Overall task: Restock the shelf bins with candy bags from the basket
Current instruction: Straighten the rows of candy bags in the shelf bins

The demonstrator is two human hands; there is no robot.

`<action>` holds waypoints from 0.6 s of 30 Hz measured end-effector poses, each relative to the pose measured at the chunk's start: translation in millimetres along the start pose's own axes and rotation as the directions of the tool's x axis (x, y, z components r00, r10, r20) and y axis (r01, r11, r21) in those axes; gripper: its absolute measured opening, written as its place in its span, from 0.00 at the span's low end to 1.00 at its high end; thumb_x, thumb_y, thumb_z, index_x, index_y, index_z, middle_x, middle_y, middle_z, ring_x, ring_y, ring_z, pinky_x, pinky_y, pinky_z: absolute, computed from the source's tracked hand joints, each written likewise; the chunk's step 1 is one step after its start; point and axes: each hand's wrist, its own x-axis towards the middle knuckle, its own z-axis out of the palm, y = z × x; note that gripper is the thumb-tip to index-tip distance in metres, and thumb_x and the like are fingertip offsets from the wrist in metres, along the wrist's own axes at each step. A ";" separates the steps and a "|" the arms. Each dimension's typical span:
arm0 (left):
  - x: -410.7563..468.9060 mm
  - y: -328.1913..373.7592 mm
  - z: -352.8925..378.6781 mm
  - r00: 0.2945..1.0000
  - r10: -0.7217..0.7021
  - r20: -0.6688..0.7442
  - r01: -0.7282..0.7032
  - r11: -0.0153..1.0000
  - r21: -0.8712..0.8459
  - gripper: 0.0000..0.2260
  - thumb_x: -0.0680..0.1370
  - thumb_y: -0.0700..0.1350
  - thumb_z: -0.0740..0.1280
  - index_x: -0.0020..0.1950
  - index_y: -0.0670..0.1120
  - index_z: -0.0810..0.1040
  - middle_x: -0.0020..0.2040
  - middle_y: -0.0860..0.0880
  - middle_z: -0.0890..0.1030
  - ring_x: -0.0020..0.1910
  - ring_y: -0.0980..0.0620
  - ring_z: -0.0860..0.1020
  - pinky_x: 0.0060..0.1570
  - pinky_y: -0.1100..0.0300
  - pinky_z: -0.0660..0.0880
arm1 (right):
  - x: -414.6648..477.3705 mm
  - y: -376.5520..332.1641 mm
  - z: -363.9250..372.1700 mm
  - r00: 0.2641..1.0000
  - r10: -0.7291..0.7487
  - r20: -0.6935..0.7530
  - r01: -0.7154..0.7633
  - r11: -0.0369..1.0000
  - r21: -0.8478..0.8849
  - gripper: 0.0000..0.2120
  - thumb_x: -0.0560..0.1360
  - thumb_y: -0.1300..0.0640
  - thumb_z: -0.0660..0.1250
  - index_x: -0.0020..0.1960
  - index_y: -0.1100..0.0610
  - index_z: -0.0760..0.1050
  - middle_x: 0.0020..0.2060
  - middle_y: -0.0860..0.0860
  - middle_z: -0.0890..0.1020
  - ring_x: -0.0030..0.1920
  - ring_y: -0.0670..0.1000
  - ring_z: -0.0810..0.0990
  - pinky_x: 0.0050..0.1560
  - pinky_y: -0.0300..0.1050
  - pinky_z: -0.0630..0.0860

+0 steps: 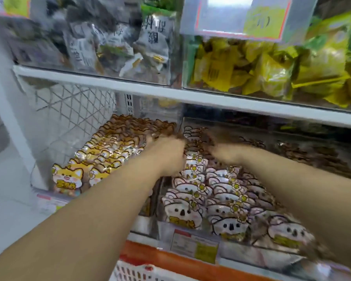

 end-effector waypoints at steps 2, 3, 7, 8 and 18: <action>8.7 5.8 5.0 0.998 -0.042 0.044 0.037 0.994 0.107 0.17 0.81 0.48 0.62 0.70 0.50 0.71 0.69 0.45 0.75 0.70 0.42 0.71 0.71 0.30 0.52 | 15.6 7.8 10.5 0.999 -0.025 -0.035 0.023 0.998 -0.051 0.20 0.83 0.51 0.60 0.73 0.56 0.70 0.72 0.58 0.71 0.69 0.58 0.72 0.69 0.51 0.69; 11.8 7.4 7.2 0.998 -0.054 0.029 0.049 0.987 0.150 0.16 0.81 0.47 0.61 0.69 0.50 0.72 0.69 0.46 0.75 0.69 0.43 0.72 0.71 0.31 0.53 | 21.9 11.5 13.9 0.996 -0.057 -0.070 0.053 0.997 -0.055 0.19 0.82 0.51 0.63 0.71 0.55 0.72 0.71 0.57 0.73 0.68 0.57 0.74 0.67 0.50 0.70; 19.5 9.3 7.7 0.999 -0.035 -0.037 0.042 0.981 0.191 0.19 0.81 0.46 0.62 0.73 0.51 0.69 0.69 0.46 0.76 0.67 0.44 0.73 0.69 0.39 0.63 | 34.2 21.0 22.2 0.977 -0.147 -0.156 0.142 0.989 -0.041 0.11 0.80 0.49 0.65 0.59 0.51 0.80 0.58 0.52 0.83 0.54 0.54 0.81 0.56 0.47 0.77; 22.3 9.8 6.4 0.999 -0.019 -0.038 0.026 0.978 0.206 0.19 0.82 0.47 0.62 0.73 0.50 0.68 0.68 0.45 0.76 0.66 0.44 0.74 0.66 0.44 0.68 | 36.2 22.6 24.5 0.975 -0.152 -0.163 0.145 0.988 -0.055 0.12 0.80 0.48 0.64 0.59 0.51 0.80 0.58 0.53 0.82 0.55 0.54 0.81 0.56 0.48 0.77; 34.4 7.3 9.0 1.000 0.001 -0.022 0.003 0.984 0.180 0.14 0.80 0.47 0.64 0.66 0.50 0.76 0.60 0.46 0.79 0.57 0.46 0.78 0.53 0.54 0.76 | 22.9 25.0 33.6 0.946 -0.285 -0.153 0.263 0.954 -0.145 0.11 0.81 0.51 0.60 0.54 0.55 0.79 0.57 0.54 0.80 0.58 0.57 0.76 0.60 0.52 0.73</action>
